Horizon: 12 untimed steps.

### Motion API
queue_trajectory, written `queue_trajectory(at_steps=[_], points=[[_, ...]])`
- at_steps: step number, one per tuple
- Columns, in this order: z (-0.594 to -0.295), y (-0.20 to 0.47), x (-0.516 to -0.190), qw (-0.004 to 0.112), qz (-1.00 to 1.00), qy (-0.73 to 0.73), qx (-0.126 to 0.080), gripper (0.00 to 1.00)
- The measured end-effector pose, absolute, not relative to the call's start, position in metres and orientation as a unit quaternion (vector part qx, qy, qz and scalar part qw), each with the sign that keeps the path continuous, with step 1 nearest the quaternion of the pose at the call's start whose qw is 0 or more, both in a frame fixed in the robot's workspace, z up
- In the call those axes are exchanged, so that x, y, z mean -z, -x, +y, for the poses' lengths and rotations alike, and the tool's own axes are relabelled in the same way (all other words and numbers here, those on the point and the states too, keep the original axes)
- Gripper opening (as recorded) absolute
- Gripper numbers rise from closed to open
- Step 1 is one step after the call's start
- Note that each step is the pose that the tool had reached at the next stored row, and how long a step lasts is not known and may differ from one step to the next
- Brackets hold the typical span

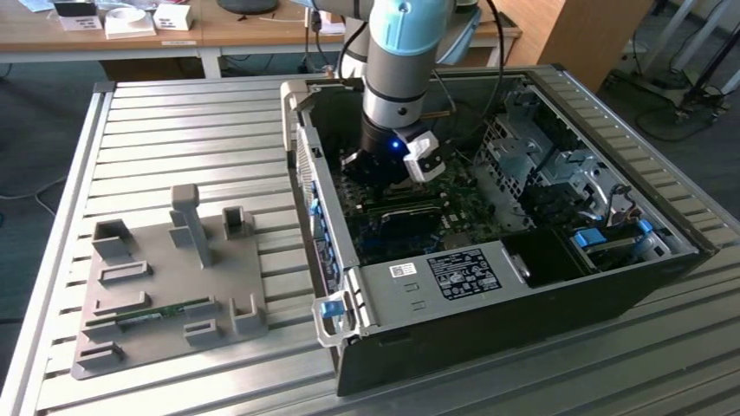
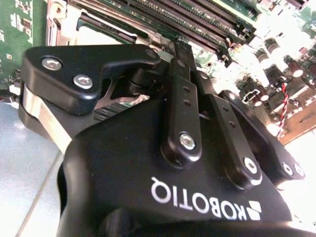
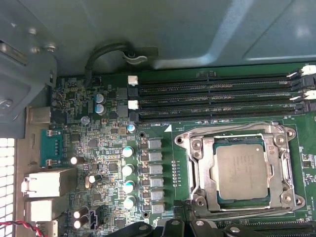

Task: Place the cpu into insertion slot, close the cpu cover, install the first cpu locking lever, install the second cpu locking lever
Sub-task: 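Install the second cpu locking lever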

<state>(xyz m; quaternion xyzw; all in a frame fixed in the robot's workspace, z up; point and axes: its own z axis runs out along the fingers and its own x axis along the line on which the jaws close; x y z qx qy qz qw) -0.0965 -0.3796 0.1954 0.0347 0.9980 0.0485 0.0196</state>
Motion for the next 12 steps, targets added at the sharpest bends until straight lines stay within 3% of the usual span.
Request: queue_trajectory(at_steps=[12], points=[[-0.380, 0.097, -0.207, 0.020, 0.998, -0.035, -0.049, 0.11]])
